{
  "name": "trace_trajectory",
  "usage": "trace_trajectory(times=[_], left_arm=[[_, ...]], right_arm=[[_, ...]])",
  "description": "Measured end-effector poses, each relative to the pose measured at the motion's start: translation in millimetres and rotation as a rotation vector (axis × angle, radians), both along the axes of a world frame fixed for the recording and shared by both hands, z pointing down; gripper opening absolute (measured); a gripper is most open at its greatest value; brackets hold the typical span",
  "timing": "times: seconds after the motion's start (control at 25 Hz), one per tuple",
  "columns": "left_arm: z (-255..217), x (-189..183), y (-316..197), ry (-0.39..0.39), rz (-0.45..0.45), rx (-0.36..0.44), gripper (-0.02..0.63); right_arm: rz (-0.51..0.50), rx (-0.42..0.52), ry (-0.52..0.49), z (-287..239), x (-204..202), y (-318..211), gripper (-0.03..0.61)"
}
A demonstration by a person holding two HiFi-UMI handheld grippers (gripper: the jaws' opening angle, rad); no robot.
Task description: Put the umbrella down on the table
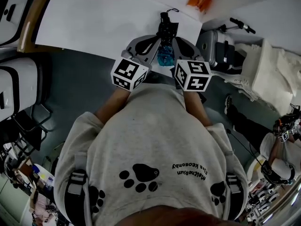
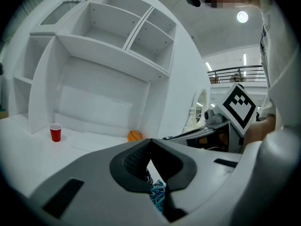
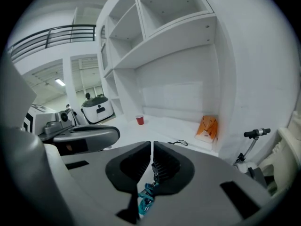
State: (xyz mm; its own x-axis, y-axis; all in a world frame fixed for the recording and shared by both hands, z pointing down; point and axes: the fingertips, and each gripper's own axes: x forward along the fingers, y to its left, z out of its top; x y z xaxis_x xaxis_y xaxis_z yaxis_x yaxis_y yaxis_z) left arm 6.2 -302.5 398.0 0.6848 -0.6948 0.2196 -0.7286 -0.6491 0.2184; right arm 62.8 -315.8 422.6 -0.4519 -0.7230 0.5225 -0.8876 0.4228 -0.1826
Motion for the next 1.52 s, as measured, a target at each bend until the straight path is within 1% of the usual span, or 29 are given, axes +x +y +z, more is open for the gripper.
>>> trace_trajectory(times=[0.24, 0.44, 0.68, 0.84, 0.96, 1.04, 1.12, 1.24, 1.36, 1.52], left_arm=[[-20.9, 10.7, 14.7, -0.016, 0.030, 0.007, 0.015], [-45.6, 13.4, 23.2, -0.022, 0.030, 0.037, 0.015], [-69.2, 7.5, 29.9, -0.023, -0.039, 0.088, 0.015], [-76.8, 5.5, 38.5, -0.021, -0.066, 0.106, 0.015], [-87.5, 3.1, 41.2, -0.008, -0.102, 0.158, 0.015], [-93.2, 2.3, 41.4, 0.021, -0.127, 0.200, 0.015], [-93.1, 3.8, 43.5, 0.035, -0.135, 0.215, 0.015], [-87.1, 6.9, 47.1, 0.037, -0.135, 0.193, 0.015], [-86.5, 11.5, 47.7, 0.042, -0.136, 0.191, 0.015], [-86.4, 14.7, 47.5, 0.039, -0.153, 0.196, 0.015]], right_arm=[[-0.002, 0.071, -0.044, -24.0, 6.4, 12.2, 0.035], [0.008, 0.166, -0.057, -51.1, 11.8, 21.5, 0.035], [0.010, 0.302, -0.061, -88.4, 12.8, 37.9, 0.035], [0.009, 0.361, -0.060, -100.3, 16.7, 47.9, 0.035], [0.013, 0.398, -0.068, -106.8, 22.0, 53.4, 0.035], [0.019, 0.444, -0.090, -115.5, 24.0, 54.7, 0.035], [0.034, 0.479, -0.115, -123.8, 24.8, 54.9, 0.035], [0.042, 0.488, -0.124, -124.4, 29.8, 56.4, 0.035], [0.032, 0.495, -0.124, -122.6, 35.1, 57.8, 0.035], [-0.004, 0.469, -0.110, -112.7, 33.6, 60.1, 0.032]])
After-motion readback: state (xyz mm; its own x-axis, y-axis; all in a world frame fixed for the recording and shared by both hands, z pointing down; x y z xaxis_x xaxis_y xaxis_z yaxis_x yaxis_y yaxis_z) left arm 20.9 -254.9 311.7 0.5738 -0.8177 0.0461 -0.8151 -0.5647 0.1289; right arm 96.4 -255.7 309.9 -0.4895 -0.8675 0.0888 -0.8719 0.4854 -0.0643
